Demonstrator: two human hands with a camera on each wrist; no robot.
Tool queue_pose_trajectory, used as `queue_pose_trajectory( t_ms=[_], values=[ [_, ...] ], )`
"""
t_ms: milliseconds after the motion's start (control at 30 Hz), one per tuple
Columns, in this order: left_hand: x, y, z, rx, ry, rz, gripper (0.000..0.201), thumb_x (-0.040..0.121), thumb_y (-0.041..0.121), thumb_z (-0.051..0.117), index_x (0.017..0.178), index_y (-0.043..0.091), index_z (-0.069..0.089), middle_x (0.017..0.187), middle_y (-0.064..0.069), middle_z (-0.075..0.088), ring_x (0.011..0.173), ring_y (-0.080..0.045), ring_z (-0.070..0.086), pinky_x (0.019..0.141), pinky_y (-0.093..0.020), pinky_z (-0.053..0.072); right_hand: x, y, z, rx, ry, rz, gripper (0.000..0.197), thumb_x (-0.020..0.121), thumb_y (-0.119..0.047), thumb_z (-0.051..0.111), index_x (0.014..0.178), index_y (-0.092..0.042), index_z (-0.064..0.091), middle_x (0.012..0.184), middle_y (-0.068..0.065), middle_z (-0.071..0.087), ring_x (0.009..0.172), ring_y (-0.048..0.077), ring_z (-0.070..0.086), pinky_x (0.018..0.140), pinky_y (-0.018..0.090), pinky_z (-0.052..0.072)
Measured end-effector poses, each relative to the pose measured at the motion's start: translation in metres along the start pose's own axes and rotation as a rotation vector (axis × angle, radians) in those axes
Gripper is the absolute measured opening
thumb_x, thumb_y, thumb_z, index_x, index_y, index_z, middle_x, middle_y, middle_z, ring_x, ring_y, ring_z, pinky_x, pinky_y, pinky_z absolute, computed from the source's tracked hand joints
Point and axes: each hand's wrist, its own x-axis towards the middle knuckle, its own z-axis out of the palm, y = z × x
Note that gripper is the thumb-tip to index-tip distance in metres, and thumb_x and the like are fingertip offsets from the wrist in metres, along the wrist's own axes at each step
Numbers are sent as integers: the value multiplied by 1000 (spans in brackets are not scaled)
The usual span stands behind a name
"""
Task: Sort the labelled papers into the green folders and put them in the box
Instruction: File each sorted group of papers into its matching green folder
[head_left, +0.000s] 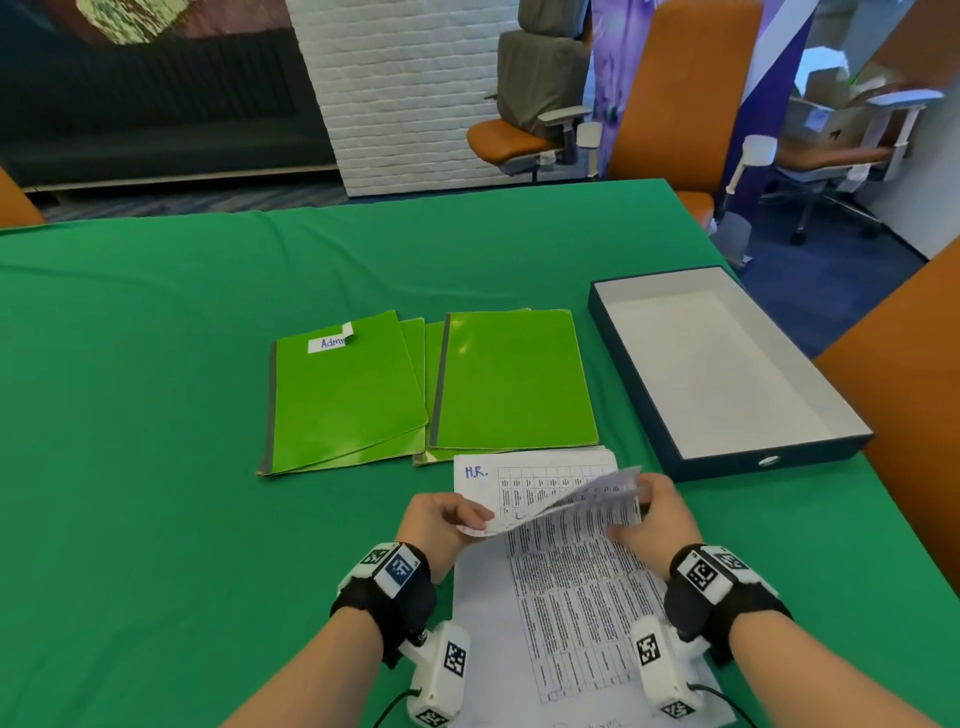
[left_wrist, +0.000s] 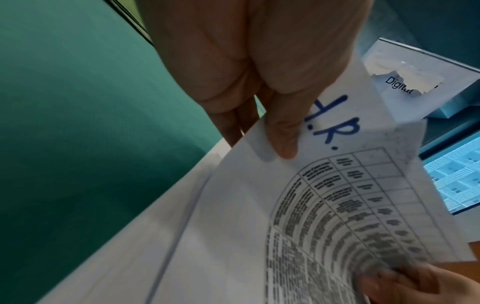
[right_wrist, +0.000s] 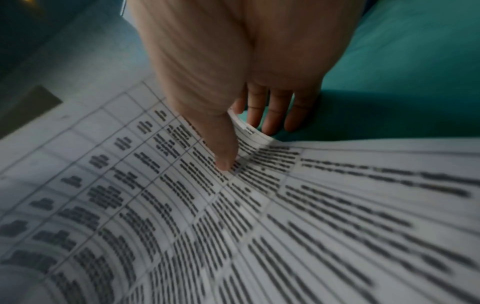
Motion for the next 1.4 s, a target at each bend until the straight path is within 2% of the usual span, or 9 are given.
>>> queue_pose_trajectory(
  t_ms=[133, 233, 333, 433, 600, 767, 900, 1167, 1400],
  values=[
    [-4, 2, -3, -44, 14, 17, 45, 67, -33, 46, 43, 4, 55, 60, -6, 68, 58, -11, 65, 54, -18, 52, 0, 4, -3, 224, -32, 25, 72, 73, 3, 75, 134, -10, 39, 119, 13, 56, 94, 25, 58, 76, 32, 53],
    [-6, 2, -6, -64, 45, 2, 32, 69, -27, 59, 58, 3, 53, 65, -10, 67, 65, -20, 65, 57, -23, 56, 0, 8, -5, 134, 43, -57, 15, 78, -1, 70, 82, -14, 62, 84, 7, 65, 80, 25, 61, 75, 37, 53],
    [-8, -2, -10, 61, 53, -38, 32, 68, -3, 77, 83, 14, 54, 85, -12, 69, 79, -26, 68, 68, -36, 58, -3, 10, -6, 210, 55, -132, 25, 82, 4, 62, 65, -14, 63, 71, 4, 65, 73, 23, 58, 68, 33, 49],
    [-11, -4, -9, 141, -13, -60, 31, 72, 8, 77, 90, 29, 63, 91, -8, 70, 85, -23, 68, 79, -38, 56, -10, 5, -12, 280, 32, -165, 26, 85, 8, 55, 73, -12, 64, 77, 3, 66, 75, 17, 59, 66, 26, 44],
    [-11, 4, -1, 10, 20, -108, 18, 70, 7, 79, 79, 21, 71, 86, 0, 73, 80, -18, 71, 78, -38, 57, -15, 2, -16, 274, -142, -148, 23, 82, -4, 67, 96, -22, 62, 92, -11, 65, 84, -1, 60, 76, 22, 52],
    [3, -11, 1, 322, 132, -112, 26, 89, 38, 57, 93, 14, 65, 87, -4, 67, 79, -24, 63, 75, -41, 56, -5, 16, -15, 116, -5, -40, 19, 85, -6, 65, 102, -11, 66, 109, 5, 69, 96, 20, 64, 91, 38, 50],
    [11, -20, 4, 468, 141, -185, 34, 82, 24, 68, 112, 15, 55, 93, -1, 61, 81, -18, 55, 72, -26, 45, -4, 23, -17, 124, -4, 19, 19, 86, -7, 64, 105, -10, 65, 112, 7, 68, 91, 19, 61, 87, 35, 49],
    [14, -16, 5, 485, 111, -263, 50, 65, 22, 83, 101, 21, 48, 82, 3, 57, 68, -10, 53, 52, -22, 39, -10, 22, -28, 266, -33, -60, 23, 85, -1, 62, 86, -24, 62, 91, -4, 67, 93, 19, 62, 89, 36, 46],
    [10, -16, 1, 404, 55, -126, 24, 69, 23, 81, 84, 23, 62, 82, 1, 58, 74, -16, 55, 68, -23, 44, -4, 17, -31, 360, 13, -31, 28, 87, -2, 60, 113, -13, 61, 109, 3, 67, 101, 21, 61, 93, 39, 46]
  ],
)
